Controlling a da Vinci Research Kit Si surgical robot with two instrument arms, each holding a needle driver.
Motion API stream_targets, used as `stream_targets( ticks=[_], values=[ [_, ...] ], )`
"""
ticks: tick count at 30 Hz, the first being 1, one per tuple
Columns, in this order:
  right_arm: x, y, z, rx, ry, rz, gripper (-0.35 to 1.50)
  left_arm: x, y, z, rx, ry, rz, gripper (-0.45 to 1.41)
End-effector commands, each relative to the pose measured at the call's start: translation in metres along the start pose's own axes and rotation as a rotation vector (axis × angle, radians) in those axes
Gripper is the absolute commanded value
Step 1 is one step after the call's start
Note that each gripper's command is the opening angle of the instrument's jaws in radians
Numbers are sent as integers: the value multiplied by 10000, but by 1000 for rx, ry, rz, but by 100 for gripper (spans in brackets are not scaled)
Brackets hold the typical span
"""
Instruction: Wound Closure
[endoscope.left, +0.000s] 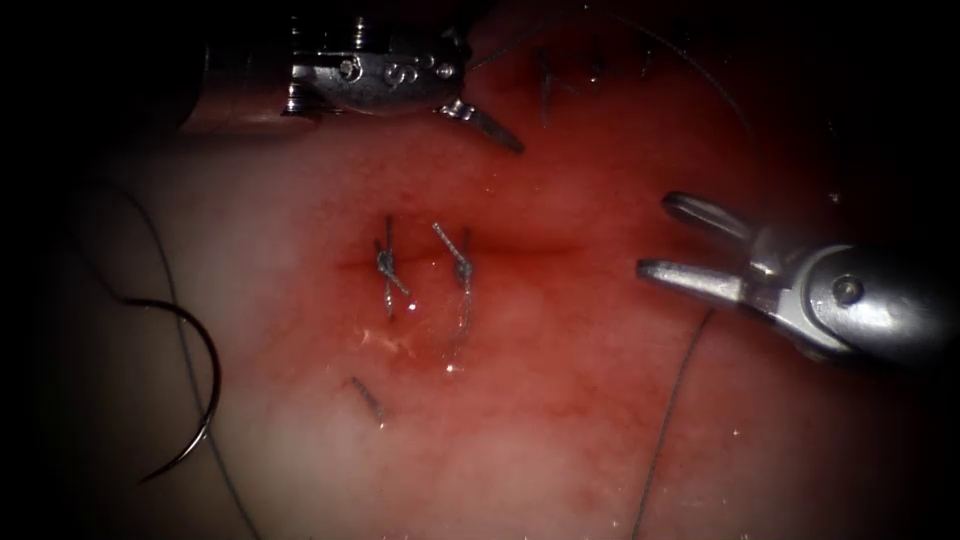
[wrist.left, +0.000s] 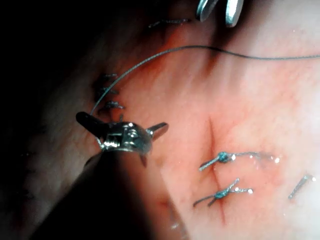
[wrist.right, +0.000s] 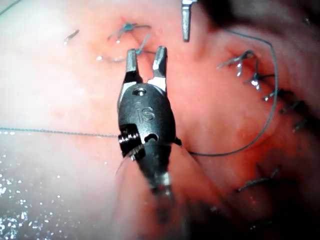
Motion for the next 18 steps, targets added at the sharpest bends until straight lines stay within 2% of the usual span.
stream_targets(
  ticks=[1, 3, 6, 7, 9, 10, 11, 15, 18],
  values=[
    [-3, -3, 11, 13, 3, -17, 121, 0, -6, -1, 24, 0, -6, 140],
    [-2, -3, 16, 17, 3, -52, 138, -1, -15, -28, 73, -4, -22, 140],
    [-3, -9, 19, 15, 4, -72, 142, 1, -10, -51, 99, 21, -51, 125],
    [-3, -9, 19, 15, 4, -72, 142, 1, -10, -51, 99, 21, -51, 125],
    [-5, -15, 20, 43, 4, -94, 133, 6, 14, -65, 74, 60, -35, 111],
    [-7, -17, 19, 59, 10, -98, 125, 8, 25, -68, 66, 72, -27, 98],
    [-7, -17, 19, 59, 10, -98, 125, 8, 25, -68, 66, 72, -27, 98],
    [-15, -23, 20, 78, 43, -107, 116, 15, 82, -73, 7, 122, 24, 73],
    [-19, -28, 22, 90, 50, -113, 96, 19, 119, -69, -38, 140, 61, 71]
  ],
)
